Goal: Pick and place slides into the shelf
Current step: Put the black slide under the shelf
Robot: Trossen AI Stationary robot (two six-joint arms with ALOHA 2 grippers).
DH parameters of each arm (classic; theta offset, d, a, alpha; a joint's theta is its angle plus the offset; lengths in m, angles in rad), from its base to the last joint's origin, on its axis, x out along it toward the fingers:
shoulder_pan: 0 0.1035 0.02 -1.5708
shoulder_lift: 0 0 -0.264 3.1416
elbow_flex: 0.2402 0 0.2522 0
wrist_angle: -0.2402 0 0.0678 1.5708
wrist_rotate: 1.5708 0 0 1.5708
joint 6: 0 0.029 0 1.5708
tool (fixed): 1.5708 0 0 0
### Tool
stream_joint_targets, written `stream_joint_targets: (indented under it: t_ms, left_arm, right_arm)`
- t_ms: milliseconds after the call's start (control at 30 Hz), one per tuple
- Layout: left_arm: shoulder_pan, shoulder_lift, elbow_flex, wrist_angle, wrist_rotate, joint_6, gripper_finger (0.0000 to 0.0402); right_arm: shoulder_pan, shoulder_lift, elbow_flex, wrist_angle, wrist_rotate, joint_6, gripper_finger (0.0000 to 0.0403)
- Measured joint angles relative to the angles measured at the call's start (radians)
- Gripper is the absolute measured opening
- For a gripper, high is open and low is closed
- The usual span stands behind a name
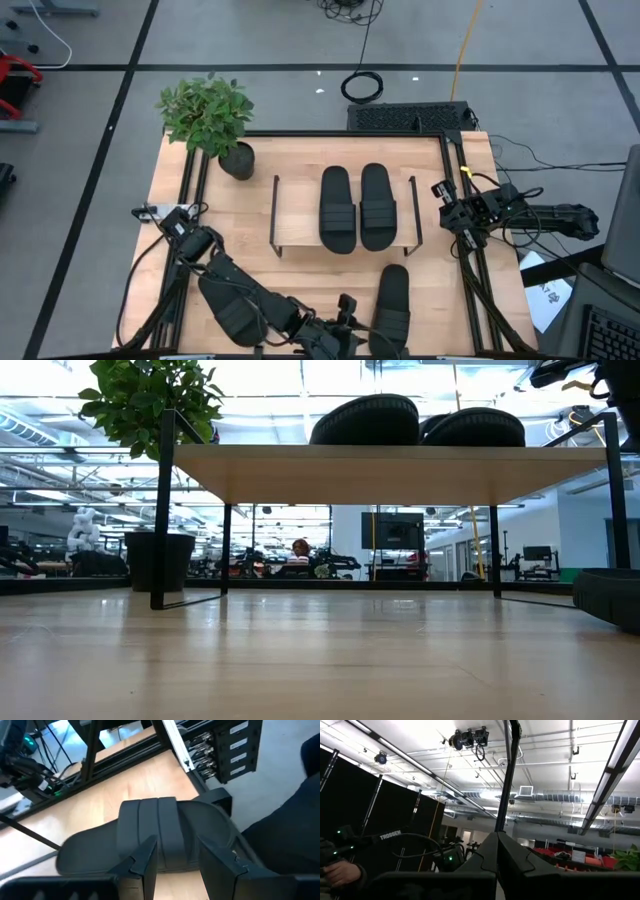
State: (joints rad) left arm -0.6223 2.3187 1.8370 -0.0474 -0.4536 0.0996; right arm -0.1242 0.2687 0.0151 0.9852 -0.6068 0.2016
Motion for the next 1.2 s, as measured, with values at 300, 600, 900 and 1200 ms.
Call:
stream_joint_targets:
  t_ms: [300, 600, 900, 1200]
  left_arm:
    - [-0.094, -0.035, 0.0, 0.058, -0.345, 0.313, 0.0134]
    - [-0.176, -0.075, 0.001, 0.033, -0.597, 0.334, 0.0134]
    - [-0.219, -0.074, 0.001, -0.043, -0.627, 0.265, 0.0134]
    - [-0.212, -0.074, 0.001, -0.037, -0.623, 0.252, 0.0134]
  right_arm:
    - [0.024, 0.0, 0.013, 0.025, -0.133, 0.029, 0.0]
    - [0.168, 0.0, 0.114, -0.244, -0.104, -0.102, 0.0]
    - [0.224, 0.002, 0.126, -0.434, 0.003, -0.182, 0.0]
    - [0.224, 0.003, 0.126, -0.629, 0.0, -0.196, 0.0]
